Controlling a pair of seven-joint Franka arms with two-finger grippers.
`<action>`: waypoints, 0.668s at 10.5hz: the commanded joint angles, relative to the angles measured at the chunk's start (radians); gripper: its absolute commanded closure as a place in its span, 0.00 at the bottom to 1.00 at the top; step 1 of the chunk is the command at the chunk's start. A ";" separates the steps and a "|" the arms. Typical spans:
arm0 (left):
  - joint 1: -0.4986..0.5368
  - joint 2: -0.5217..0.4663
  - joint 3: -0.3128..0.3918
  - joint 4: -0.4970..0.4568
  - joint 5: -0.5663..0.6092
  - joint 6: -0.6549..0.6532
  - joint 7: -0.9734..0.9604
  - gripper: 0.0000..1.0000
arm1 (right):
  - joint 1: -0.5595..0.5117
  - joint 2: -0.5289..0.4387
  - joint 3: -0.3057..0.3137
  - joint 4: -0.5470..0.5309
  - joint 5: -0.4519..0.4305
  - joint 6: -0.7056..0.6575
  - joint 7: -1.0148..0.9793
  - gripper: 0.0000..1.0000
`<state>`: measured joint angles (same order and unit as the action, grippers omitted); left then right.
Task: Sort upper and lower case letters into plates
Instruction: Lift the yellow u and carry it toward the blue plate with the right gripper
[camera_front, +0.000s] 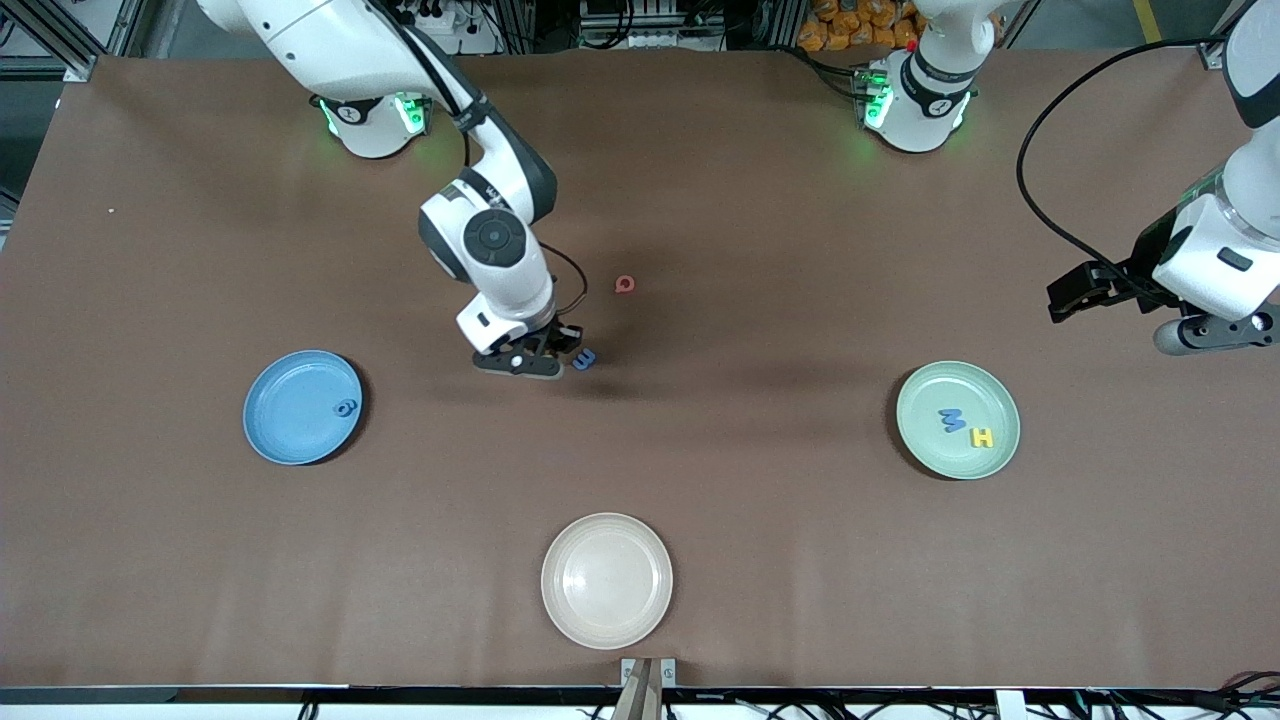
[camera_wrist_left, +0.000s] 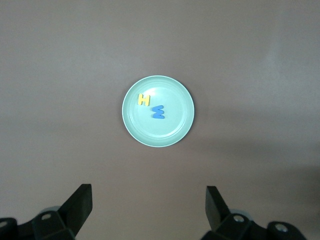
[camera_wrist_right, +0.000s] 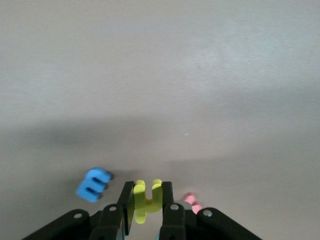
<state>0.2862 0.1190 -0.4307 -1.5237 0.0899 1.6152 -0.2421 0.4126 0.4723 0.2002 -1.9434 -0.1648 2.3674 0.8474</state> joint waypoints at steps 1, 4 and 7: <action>0.002 -0.010 -0.006 0.004 -0.021 -0.017 -0.013 0.00 | -0.063 -0.029 0.011 -0.008 -0.036 -0.089 -0.049 1.00; -0.005 -0.004 -0.008 0.002 -0.021 -0.017 -0.013 0.00 | -0.185 -0.046 0.016 -0.009 -0.035 -0.129 -0.189 1.00; -0.007 -0.002 -0.025 0.002 -0.019 -0.017 -0.014 0.00 | -0.287 -0.044 0.010 -0.009 -0.035 -0.135 -0.403 1.00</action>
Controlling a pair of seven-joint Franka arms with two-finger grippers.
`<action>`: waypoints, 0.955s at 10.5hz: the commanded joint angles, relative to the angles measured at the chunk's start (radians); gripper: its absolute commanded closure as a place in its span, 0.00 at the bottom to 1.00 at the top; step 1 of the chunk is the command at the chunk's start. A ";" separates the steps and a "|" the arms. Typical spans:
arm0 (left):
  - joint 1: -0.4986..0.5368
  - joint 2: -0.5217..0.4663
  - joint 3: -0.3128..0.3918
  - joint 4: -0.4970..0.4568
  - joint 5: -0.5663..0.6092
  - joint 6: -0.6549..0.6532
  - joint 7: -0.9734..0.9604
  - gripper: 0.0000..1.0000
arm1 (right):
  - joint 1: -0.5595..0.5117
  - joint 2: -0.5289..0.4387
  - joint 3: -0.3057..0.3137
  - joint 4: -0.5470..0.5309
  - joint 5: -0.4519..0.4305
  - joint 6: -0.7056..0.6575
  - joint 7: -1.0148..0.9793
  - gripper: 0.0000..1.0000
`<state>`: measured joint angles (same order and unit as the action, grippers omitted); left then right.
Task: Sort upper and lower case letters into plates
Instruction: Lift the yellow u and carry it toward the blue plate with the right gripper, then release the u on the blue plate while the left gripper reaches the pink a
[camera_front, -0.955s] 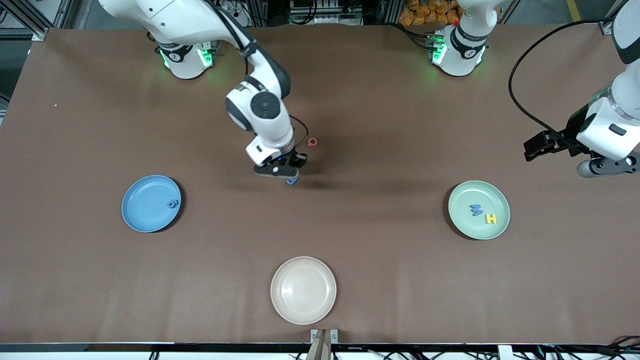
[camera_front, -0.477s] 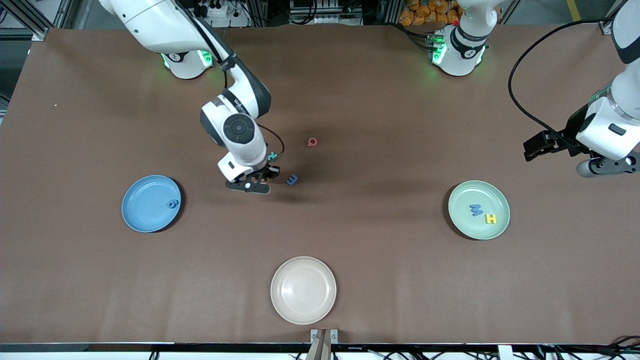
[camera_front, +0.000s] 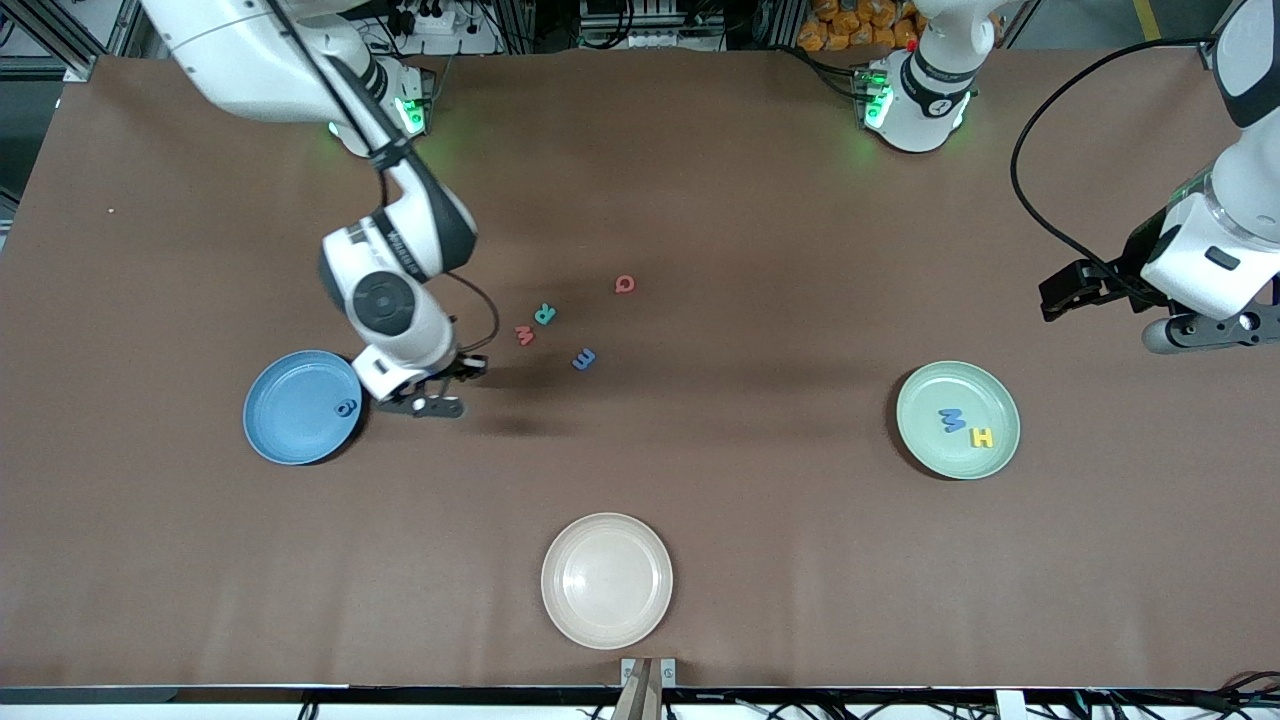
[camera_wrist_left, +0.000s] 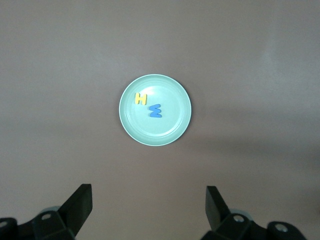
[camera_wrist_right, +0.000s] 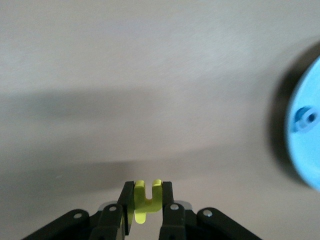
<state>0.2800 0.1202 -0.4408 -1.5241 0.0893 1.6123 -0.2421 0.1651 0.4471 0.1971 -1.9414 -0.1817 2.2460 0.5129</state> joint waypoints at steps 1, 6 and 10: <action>-0.001 -0.004 -0.019 0.002 -0.019 -0.014 -0.014 0.00 | -0.088 -0.019 0.013 -0.011 -0.019 -0.014 -0.150 1.00; -0.018 0.047 -0.195 0.004 -0.014 -0.008 -0.070 0.00 | -0.251 -0.015 -0.002 0.001 -0.021 -0.012 -0.485 1.00; -0.200 0.126 -0.217 0.005 -0.013 0.061 -0.253 0.00 | -0.383 -0.007 0.002 -0.005 -0.016 -0.022 -0.718 1.00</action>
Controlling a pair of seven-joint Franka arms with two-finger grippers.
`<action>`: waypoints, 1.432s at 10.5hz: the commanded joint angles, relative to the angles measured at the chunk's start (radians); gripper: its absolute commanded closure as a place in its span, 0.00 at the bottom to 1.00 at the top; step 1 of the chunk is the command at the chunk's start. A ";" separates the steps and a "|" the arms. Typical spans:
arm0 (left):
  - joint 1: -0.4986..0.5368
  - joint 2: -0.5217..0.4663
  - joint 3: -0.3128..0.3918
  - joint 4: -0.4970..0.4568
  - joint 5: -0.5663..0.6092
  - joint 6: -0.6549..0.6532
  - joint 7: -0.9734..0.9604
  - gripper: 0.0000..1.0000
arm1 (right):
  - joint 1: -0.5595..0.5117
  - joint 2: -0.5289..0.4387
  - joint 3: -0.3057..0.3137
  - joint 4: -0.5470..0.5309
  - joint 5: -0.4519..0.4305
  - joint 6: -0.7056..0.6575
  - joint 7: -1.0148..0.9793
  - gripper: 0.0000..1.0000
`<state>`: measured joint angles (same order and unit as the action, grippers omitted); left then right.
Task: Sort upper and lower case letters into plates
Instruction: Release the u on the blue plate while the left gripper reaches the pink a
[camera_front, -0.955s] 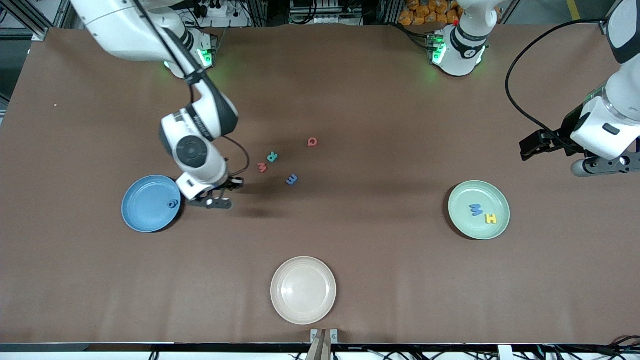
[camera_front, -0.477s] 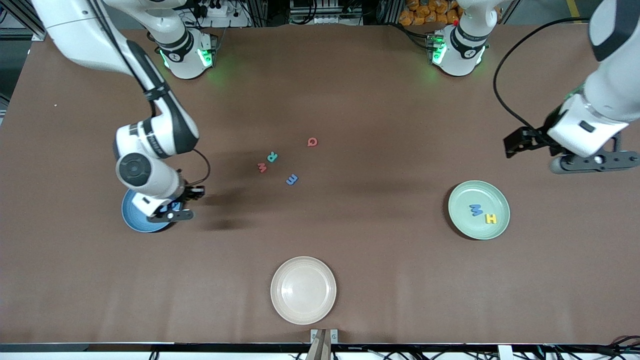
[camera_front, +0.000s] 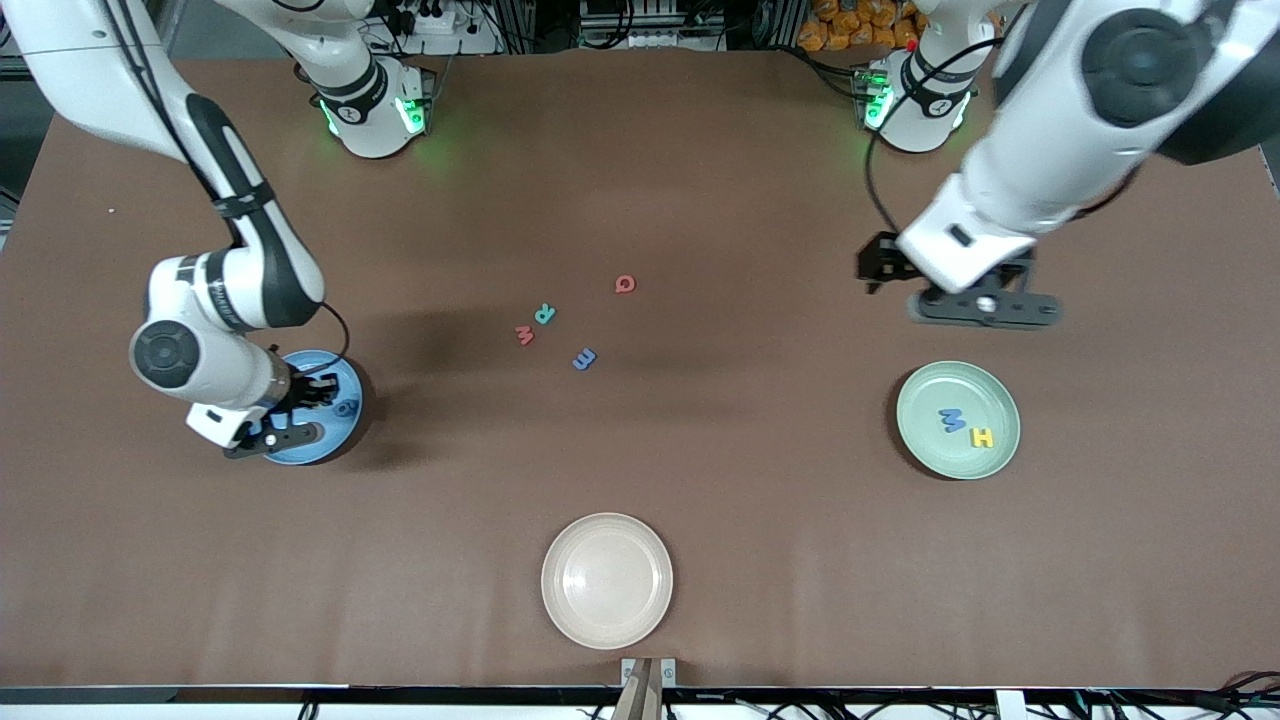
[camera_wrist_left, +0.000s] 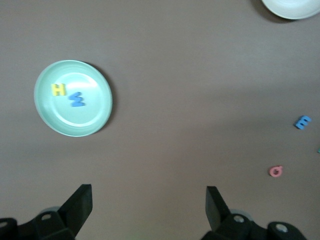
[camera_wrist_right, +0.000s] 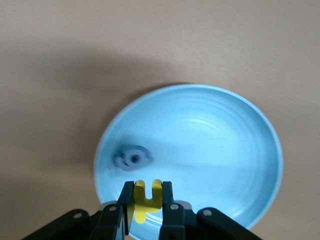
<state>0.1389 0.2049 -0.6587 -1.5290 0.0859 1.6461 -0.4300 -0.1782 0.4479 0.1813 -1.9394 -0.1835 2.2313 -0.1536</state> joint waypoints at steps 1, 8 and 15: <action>-0.129 0.075 0.004 0.010 0.001 0.064 -0.144 0.00 | -0.047 -0.005 0.018 -0.006 -0.014 -0.002 -0.055 0.58; -0.411 0.270 0.007 -0.045 0.107 0.300 -0.559 0.00 | -0.049 -0.003 0.020 0.000 -0.014 -0.002 -0.103 0.00; -0.463 0.387 0.013 -0.131 0.190 0.519 -0.691 0.00 | -0.049 -0.006 0.023 0.004 -0.011 -0.009 -0.104 0.00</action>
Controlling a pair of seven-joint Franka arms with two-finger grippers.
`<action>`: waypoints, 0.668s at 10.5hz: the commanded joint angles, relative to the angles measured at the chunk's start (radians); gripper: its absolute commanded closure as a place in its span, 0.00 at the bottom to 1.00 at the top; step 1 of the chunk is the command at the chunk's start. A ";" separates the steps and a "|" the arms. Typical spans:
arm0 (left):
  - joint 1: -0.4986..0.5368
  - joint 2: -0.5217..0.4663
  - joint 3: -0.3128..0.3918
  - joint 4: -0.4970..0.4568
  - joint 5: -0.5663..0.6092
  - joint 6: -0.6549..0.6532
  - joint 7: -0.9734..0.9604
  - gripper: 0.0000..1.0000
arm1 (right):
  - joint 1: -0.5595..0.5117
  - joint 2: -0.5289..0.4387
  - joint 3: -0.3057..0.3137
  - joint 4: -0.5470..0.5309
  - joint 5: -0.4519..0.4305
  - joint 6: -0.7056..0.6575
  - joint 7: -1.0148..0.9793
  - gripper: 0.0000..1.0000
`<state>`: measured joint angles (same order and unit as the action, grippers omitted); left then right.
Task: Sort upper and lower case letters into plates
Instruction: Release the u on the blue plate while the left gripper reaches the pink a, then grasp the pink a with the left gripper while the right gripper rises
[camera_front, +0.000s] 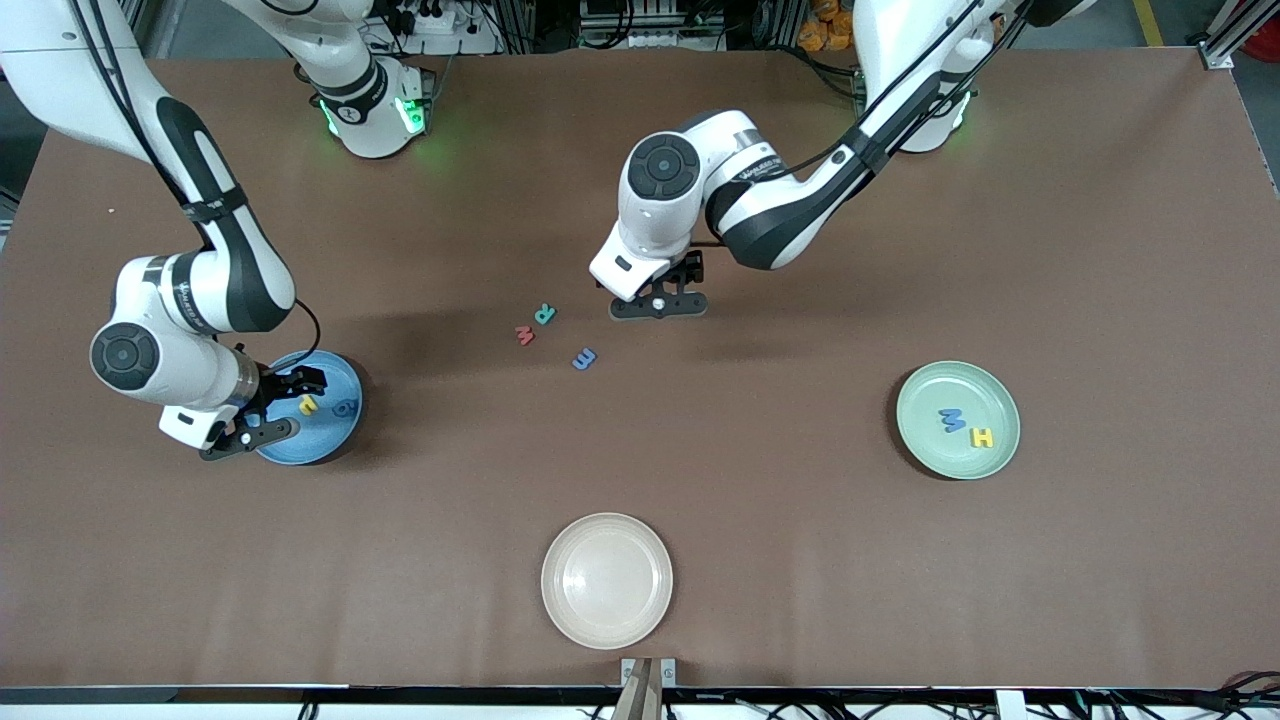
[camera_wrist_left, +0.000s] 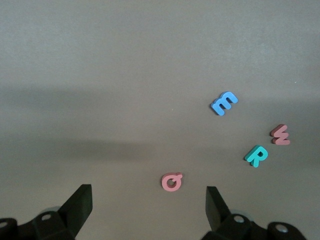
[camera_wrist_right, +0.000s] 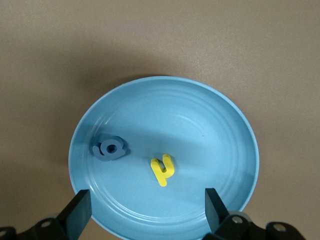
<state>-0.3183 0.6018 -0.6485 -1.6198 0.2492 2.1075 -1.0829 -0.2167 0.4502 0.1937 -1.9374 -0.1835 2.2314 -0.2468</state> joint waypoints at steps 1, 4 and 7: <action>-0.005 -0.010 0.003 -0.061 0.039 0.093 -0.037 0.00 | -0.010 -0.008 0.010 0.001 -0.011 -0.009 -0.011 0.00; -0.033 0.035 0.003 -0.083 0.143 0.160 -0.084 0.00 | -0.010 -0.008 0.010 0.001 -0.010 -0.009 -0.011 0.00; -0.100 0.120 0.012 -0.074 0.313 0.164 -0.220 0.00 | -0.010 -0.008 0.010 0.001 -0.010 -0.009 -0.012 0.00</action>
<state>-0.3827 0.6769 -0.6478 -1.7082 0.4796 2.2529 -1.2257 -0.2167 0.4502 0.1940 -1.9364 -0.1835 2.2314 -0.2473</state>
